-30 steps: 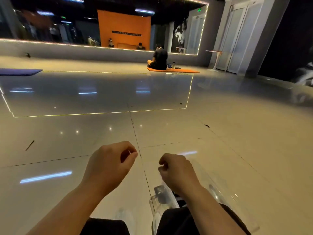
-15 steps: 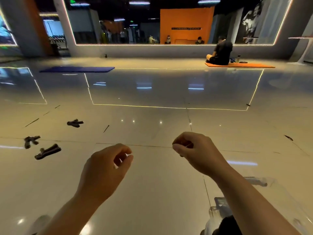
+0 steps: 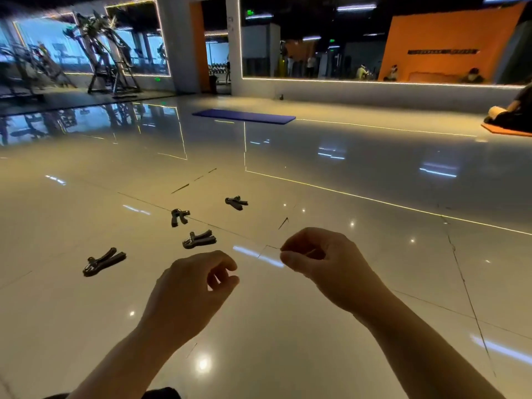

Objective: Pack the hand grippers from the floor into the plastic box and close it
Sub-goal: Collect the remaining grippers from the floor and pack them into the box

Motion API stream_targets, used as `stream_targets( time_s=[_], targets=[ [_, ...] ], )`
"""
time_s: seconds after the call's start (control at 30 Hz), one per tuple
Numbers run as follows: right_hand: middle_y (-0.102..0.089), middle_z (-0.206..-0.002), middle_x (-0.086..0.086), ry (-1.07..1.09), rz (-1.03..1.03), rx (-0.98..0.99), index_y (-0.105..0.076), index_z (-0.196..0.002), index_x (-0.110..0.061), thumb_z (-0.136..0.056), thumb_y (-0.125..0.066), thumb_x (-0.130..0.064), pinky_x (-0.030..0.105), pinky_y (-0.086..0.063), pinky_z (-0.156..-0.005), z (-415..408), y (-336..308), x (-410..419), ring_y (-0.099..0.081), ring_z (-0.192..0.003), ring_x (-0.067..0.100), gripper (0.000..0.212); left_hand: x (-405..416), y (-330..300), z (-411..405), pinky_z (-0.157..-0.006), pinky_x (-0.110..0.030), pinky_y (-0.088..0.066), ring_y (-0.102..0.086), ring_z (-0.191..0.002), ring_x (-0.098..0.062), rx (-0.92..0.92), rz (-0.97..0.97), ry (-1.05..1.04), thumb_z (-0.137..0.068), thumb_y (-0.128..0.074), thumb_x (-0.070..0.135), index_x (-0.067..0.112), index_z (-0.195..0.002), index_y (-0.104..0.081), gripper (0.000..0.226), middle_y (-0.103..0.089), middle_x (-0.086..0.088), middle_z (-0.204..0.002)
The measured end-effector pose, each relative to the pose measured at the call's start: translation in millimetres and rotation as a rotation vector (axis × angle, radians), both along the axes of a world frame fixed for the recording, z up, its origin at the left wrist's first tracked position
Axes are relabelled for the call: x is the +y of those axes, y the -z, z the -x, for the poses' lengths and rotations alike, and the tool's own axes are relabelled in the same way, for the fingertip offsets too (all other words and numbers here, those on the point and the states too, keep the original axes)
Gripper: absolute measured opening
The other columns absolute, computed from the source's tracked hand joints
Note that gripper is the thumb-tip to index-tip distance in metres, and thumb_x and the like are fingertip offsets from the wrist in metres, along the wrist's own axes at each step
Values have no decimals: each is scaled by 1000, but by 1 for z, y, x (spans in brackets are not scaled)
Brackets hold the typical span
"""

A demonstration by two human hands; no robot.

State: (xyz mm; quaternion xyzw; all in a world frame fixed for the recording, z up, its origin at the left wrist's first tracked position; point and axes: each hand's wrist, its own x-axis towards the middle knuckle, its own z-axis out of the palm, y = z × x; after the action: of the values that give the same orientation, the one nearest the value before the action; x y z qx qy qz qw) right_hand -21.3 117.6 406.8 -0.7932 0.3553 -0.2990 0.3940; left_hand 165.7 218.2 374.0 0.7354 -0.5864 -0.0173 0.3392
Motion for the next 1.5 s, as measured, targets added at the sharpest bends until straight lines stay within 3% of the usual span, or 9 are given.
stream_targets(
  time_s=[0.2, 0.37, 0.5, 0.63, 0.87, 1.03, 1.2, 1.37, 1.5],
  targets=[
    [-68, -80, -11, -42, 84, 120, -65, -81, -30, -84, -67, -27, 15, -46, -67, -70, -16, -16, -62, -75, 3, 5, -2, -8, -88, -60, -7, -42, -62, -68, 4, 107, 127, -136, -76, -74, 21, 36, -78, -63, 19, -65, 17, -66],
    [-68, -77, -12, -35, 110, 104, -67, -81, -28, -84, -68, -25, 9, -46, -65, -110, -5, -39, -62, -75, -2, 5, -31, -9, -123, -60, 1, -39, -58, -77, 11, 228, 205, -149, -78, -72, 20, 34, -75, -64, 17, -64, 19, -67],
    [-67, -76, -11, 12, 59, 151, -66, -77, -29, -84, -67, -23, 12, -46, -66, -138, 25, -72, -62, -74, 3, 10, -59, -4, -137, -59, -5, -43, -61, -73, 4, 187, 173, -124, -78, -71, 22, 31, -77, -67, 10, -65, 19, -65],
    [-63, -78, -19, -85, 137, 83, -62, -79, -33, -85, -66, -21, 6, -41, -67, -191, 11, -106, -60, -77, -3, 14, -73, 1, -160, -60, -6, -43, -61, -71, 5, 159, 112, -158, -78, -72, 22, 33, -76, -67, 12, -65, 19, -66],
    [-60, -81, -18, -160, 141, 192, -60, -87, -32, -86, -65, -30, 13, -43, -68, -236, 5, -144, -57, -78, 0, 6, -93, -32, -204, -59, -9, -40, -58, -73, 6, 246, 17, -185, -80, -67, 32, 34, -81, -65, 4, -66, 15, -74],
    [-60, -85, -16, -210, 148, 312, -62, -97, -28, -85, -65, -34, 19, -44, -69, -289, 9, -162, -57, -82, 2, 14, -85, -17, -251, -73, -26, -50, -58, -78, 3, 82, -179, -217, -78, -62, 52, 47, -84, -56, 10, -62, 20, -79],
    [-60, -93, -12, -292, 162, 391, -62, -105, -27, -84, -66, -34, 26, -48, -78, -363, 22, -173, -58, -89, 8, 22, -72, 6, -323, -75, -23, -45, -53, -88, 1, -132, -438, -319, -83, -58, 50, 41, -111, -54, 29, -55, 21, -96],
    [-61, -105, -6, -426, 220, 542, -61, -111, -26, -84, -66, -35, 26, -47, -79, -427, 38, -164, -55, -91, 9, 29, -56, 4, -397, -72, -27, -52, -57, -80, 2, 57, -393, -363, -79, -66, 44, 36, -101, -61, 25, -61, 19, -86],
    [-56, -117, -6, -584, 416, 687, -57, -120, -28, -86, -63, -38, 24, -39, -77, -471, 13, -158, -51, -98, 9, 36, -62, 3, -442, -73, -29, -52, -59, -78, 1, 138, -377, -378, -78, -68, 40, 32, -98, -62, 22, -62, 17, -83]
  ],
)
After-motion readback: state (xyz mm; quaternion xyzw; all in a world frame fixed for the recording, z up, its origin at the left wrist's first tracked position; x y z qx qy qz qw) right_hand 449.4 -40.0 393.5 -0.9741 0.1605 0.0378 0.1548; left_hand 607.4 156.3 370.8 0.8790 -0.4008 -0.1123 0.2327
